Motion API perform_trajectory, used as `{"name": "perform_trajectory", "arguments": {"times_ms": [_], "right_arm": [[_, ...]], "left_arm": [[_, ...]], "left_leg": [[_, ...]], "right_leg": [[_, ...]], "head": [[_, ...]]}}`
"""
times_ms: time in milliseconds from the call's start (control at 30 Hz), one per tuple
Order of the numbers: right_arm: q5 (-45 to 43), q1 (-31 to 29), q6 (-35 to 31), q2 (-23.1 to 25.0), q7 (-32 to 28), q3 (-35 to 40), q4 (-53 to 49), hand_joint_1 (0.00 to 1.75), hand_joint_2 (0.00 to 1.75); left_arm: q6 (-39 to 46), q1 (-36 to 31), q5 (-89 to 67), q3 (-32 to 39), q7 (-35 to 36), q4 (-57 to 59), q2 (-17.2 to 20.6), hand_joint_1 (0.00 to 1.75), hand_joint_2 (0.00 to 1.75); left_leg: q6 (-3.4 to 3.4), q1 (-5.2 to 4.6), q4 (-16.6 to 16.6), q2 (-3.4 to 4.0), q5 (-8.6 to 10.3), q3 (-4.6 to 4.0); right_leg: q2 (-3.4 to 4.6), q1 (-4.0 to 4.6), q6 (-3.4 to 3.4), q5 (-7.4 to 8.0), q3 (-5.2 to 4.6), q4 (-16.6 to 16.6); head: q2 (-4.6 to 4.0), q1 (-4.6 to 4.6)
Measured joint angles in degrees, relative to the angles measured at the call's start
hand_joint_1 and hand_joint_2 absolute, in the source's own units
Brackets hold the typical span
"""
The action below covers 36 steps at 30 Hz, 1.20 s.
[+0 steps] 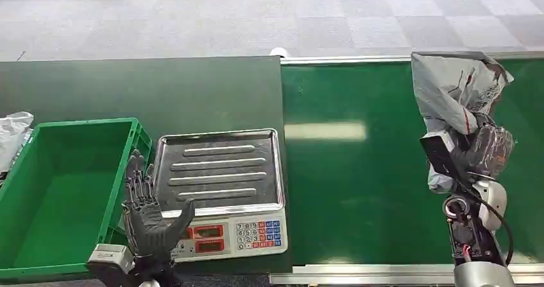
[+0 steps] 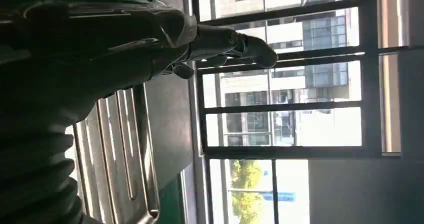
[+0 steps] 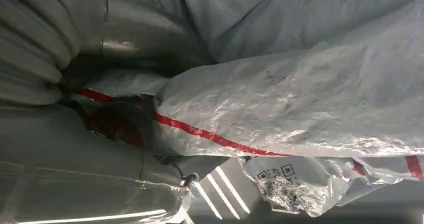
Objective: Moved the parcel from conveyor to table for the left to box.
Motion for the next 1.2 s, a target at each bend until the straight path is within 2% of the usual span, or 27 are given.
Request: {"name": "perform_trajectory", "arguments": {"times_ms": [200, 400, 600, 767, 1100, 1200], "right_arm": [[7.4, 0.3, 0.0, 1.6, -1.1, 9.8, -12.2, 1.75, 1.75], [11.0, -4.4, 4.2, 4.4, -2.1, 24.3, -13.7, 1.75, 1.75], [14.4, -12.2, 7.8, 9.0, -2.8, 36.9, -6.6, 1.75, 1.75], [14.6, -19.1, 11.7, 14.2, -5.3, 44.2, 4.9, 1.75, 1.75], [14.3, -22.7, 12.3, 17.6, -5.8, 49.0, 13.5, 1.75, 1.75], [13.5, -23.2, 16.4, 18.8, -7.5, 51.1, 15.9, 1.75, 1.75]], "left_arm": [[4.7, -1.1, 0.5, -0.6, -0.9, -4.4, -0.3, 0.00, 1.75], [8.7, -1.4, 0.2, -1.4, -0.9, -10.6, -0.3, 0.00, 1.75], [8.8, -1.8, 0.3, -1.7, -0.9, -11.9, -0.3, 0.00, 1.75], [7.3, -1.9, 0.9, -1.7, -0.9, -11.9, -0.3, 0.00, 1.75], [6.9, -2.0, 1.4, -1.7, -0.9, -11.9, -0.3, 0.00, 1.75], [6.1, -2.3, 1.3, -1.9, -0.9, -11.8, -0.3, 0.00, 1.75]], "left_leg": [[-0.01, 0.01, 0.0, 0.08, 0.03, 0.12], [-0.02, 0.04, 0.0, 0.08, 0.05, 0.09], [0.01, 0.06, 0.0, 0.04, 0.08, 0.10], [0.00, 0.05, 0.0, 0.12, 0.08, 0.16], [0.00, 0.05, 0.0, 0.03, 0.09, 0.12], [0.00, 0.06, 0.0, 0.07, 0.09, 0.14]], "right_leg": [[0.09, 0.01, -0.01, 0.01, 0.05, 0.0], [0.09, 0.05, -0.02, 0.02, 0.04, 0.0], [0.03, 0.05, -0.02, 0.01, 0.06, 0.0], [0.12, 0.05, -0.02, 0.02, 0.04, 0.1], [0.02, 0.04, -0.02, 0.02, 0.04, 0.0], [0.06, 0.05, -0.02, 0.02, 0.04, 0.0]], "head": [[0.00, 0.00], [0.00, 0.02], [0.00, 0.02], [0.00, 0.00], [0.00, 0.02], [0.00, 0.04]]}}
